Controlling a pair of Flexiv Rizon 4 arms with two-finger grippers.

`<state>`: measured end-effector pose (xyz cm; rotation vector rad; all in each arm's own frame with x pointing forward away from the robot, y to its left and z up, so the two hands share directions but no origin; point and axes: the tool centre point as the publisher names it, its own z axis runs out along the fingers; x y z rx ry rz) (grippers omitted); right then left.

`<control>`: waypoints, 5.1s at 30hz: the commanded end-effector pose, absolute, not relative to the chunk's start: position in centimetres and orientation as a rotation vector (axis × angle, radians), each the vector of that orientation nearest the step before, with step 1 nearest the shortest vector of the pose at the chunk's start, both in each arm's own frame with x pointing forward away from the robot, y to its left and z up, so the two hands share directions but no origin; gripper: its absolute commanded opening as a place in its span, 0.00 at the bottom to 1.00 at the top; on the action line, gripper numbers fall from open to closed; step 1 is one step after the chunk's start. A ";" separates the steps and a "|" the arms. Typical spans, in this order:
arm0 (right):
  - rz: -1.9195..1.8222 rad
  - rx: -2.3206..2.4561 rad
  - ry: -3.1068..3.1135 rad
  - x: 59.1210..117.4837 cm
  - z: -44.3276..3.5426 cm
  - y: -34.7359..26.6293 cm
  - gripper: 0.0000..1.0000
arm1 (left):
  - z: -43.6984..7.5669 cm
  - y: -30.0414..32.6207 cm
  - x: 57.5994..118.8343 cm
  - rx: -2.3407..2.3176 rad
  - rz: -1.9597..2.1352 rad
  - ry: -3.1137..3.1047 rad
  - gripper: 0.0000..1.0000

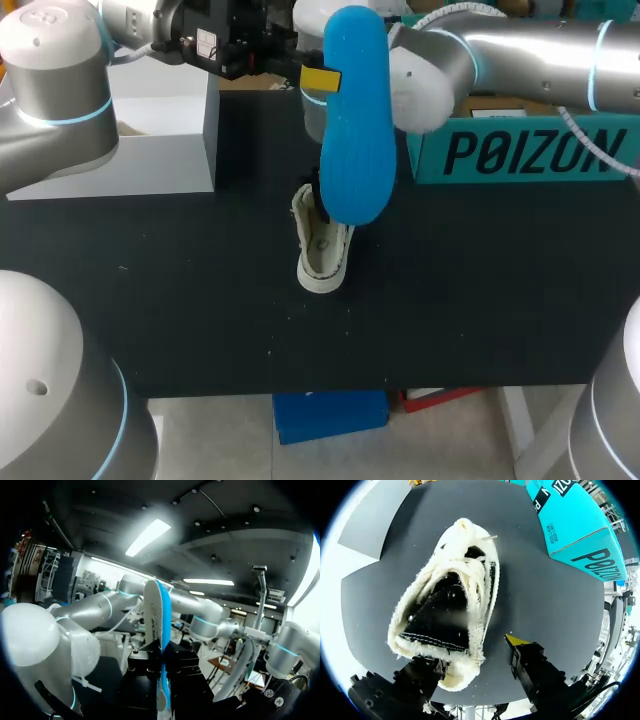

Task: Take the shoe out of the shoebox, open the shoe tongue, remove and reinsert the insole, then place the shoe into the shoebox

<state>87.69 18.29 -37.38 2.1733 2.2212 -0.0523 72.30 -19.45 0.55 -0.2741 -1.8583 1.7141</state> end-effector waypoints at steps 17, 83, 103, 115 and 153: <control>0.952 2.537 2.312 86.3 -26.9 13.4 1.00 | 0.4 -19.5 72.2 -0.273 1.718 -1.860 0.00; 2.387 2.321 2.127 86.7 -24.1 13.5 1.00 | -0.3 -19.6 71.9 -0.448 1.705 -2.081 0.00; 2.387 2.321 2.127 86.7 -24.1 13.5 1.00 | -4.5 -16.5 70.1 -0.978 1.808 -2.561 0.00; 2.387 2.321 2.127 86.7 -24.1 13.5 1.00 | -4.5 -16.5 70.1 -0.978 1.808 -2.561 0.00; 2.387 2.321 2.127 86.7 -24.1 13.5 1.00 | -24.7 -10.6 61.8 -2.169 2.011 -2.733 0.00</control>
